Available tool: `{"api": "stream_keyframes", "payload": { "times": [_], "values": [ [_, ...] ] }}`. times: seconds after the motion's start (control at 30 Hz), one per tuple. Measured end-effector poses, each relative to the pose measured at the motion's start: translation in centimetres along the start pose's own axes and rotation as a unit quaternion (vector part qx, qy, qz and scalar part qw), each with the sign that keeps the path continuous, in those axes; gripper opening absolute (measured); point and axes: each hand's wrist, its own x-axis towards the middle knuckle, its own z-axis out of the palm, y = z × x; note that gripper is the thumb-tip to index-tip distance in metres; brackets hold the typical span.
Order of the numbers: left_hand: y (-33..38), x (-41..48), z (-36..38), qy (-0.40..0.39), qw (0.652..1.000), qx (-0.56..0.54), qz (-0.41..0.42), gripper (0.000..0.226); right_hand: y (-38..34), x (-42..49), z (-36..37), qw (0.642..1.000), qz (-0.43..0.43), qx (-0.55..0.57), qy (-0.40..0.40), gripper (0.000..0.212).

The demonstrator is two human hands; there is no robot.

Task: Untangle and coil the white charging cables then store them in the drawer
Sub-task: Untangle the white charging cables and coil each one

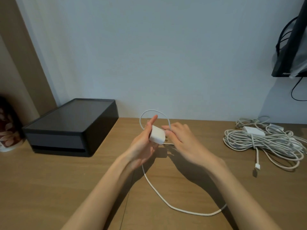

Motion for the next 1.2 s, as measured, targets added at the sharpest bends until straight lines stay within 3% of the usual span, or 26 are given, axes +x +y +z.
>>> {"api": "stream_keyframes", "payload": {
  "times": [0.07,0.27,0.37,0.47,0.53,0.67,0.73,0.83,0.9,1.0,1.1,1.2],
  "values": [
    [0.0,0.0,-0.3,0.001,1.0,0.009,0.0,0.041,-0.1,-0.1,0.2,0.999,0.01,-0.002,-0.033,0.04],
    [-0.5,0.2,-0.4,-0.006,0.99,0.137,0.038,0.04,0.4,-0.1,0.3,0.999,-0.016,0.023,-0.016,0.038],
    [-0.2,0.5,-1.2,0.065,0.976,0.193,0.074,0.046,1.0,0.3,-0.6,0.994,-0.002,0.104,0.039,0.022],
    [0.3,0.8,-2.0,0.159,0.957,0.236,0.056,0.044,1.4,0.5,-2.2,0.962,0.032,0.265,0.063,0.028],
    [0.4,0.8,-2.7,0.184,0.92,0.331,0.1,0.037,1.8,0.5,-2.8,0.946,0.051,0.304,0.097,0.03],
    [-0.3,0.9,-4.9,0.189,0.814,0.533,0.132,0.029,3.5,0.4,-2.3,0.987,0.102,0.083,0.095,0.042],
    [-0.8,1.2,-5.8,0.18,0.776,0.594,0.11,0.027,4.4,0.3,-2.0,0.988,0.143,0.019,0.054,0.033],
    [-1.2,1.2,-6.3,0.172,0.757,0.621,0.103,0.026,5.1,-0.2,-1.9,0.981,0.192,0.014,-0.018,0.012],
    [-1.3,1.1,-6.2,0.161,0.741,0.644,0.102,0.025,5.5,-0.4,-1.8,0.975,0.209,-0.062,-0.043,0.012],
    [-1.3,0.9,-6.1,0.143,0.72,0.672,0.099,0.024,5.8,-0.2,-1.8,0.964,0.214,-0.152,-0.038,0.005],
    [-1.5,0.8,-6.0,0.132,0.701,0.693,0.103,0.02,6.3,-0.2,-1.3,0.968,0.182,-0.16,-0.056,0.024],
    [-1.5,0.5,-6.1,0.117,0.684,0.709,0.123,0.016,6.4,-0.1,-0.8,0.963,0.149,-0.226,-0.013,0.015]
  ]
}}
